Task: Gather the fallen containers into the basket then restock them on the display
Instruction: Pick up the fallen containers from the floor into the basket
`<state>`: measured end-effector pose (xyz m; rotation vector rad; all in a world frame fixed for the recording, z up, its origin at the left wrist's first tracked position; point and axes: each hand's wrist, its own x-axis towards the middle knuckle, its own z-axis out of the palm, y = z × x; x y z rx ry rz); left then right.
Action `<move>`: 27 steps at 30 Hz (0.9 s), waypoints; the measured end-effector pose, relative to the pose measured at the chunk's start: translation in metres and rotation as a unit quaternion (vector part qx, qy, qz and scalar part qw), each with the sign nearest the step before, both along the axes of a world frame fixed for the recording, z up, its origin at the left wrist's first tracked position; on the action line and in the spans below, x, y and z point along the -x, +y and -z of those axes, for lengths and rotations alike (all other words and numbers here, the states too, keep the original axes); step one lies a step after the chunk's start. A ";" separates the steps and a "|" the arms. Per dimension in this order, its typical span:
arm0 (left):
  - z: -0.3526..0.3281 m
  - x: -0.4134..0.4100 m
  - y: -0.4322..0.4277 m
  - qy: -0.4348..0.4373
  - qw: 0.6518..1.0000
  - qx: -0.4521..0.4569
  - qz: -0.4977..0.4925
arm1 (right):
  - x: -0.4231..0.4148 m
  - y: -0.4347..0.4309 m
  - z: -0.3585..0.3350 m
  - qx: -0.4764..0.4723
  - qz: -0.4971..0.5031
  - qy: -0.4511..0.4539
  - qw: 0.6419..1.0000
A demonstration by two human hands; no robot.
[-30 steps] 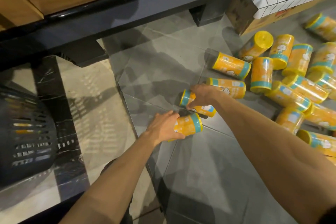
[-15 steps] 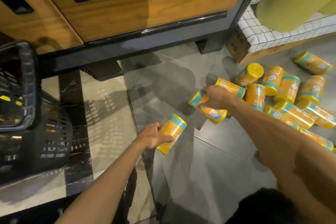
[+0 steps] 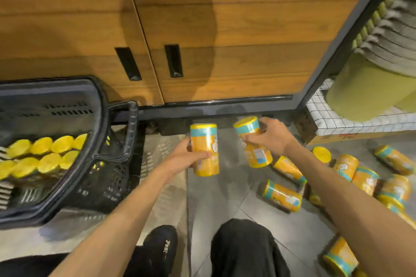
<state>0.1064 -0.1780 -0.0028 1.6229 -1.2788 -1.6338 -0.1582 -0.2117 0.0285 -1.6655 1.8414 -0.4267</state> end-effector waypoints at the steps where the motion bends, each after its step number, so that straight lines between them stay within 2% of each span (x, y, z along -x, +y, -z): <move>1: -0.014 -0.005 0.000 0.011 1.000 0.004 -0.011 | -0.005 -0.001 -0.009 0.012 -0.004 -0.007 1.000; 5: -0.059 -0.027 0.004 0.027 0.999 0.036 -0.017 | -0.029 -0.002 -0.041 0.036 -0.014 -0.058 0.998; 11: -0.115 -0.067 0.027 0.002 0.994 0.103 -0.044 | -0.074 0.000 -0.096 0.078 -0.067 -0.155 0.983; 16: -0.149 -0.111 0.044 0.034 0.981 0.153 -0.117 | -0.119 0.007 -0.135 0.131 -0.096 -0.168 0.972; 22: -0.192 -0.191 0.052 0.104 0.949 0.209 -0.211 | -0.186 0.013 -0.172 0.126 -0.136 -0.167 0.968; 27: -0.199 -0.267 0.076 0.075 0.939 0.241 -0.235 | -0.271 0.020 -0.186 0.141 -0.171 -0.158 0.962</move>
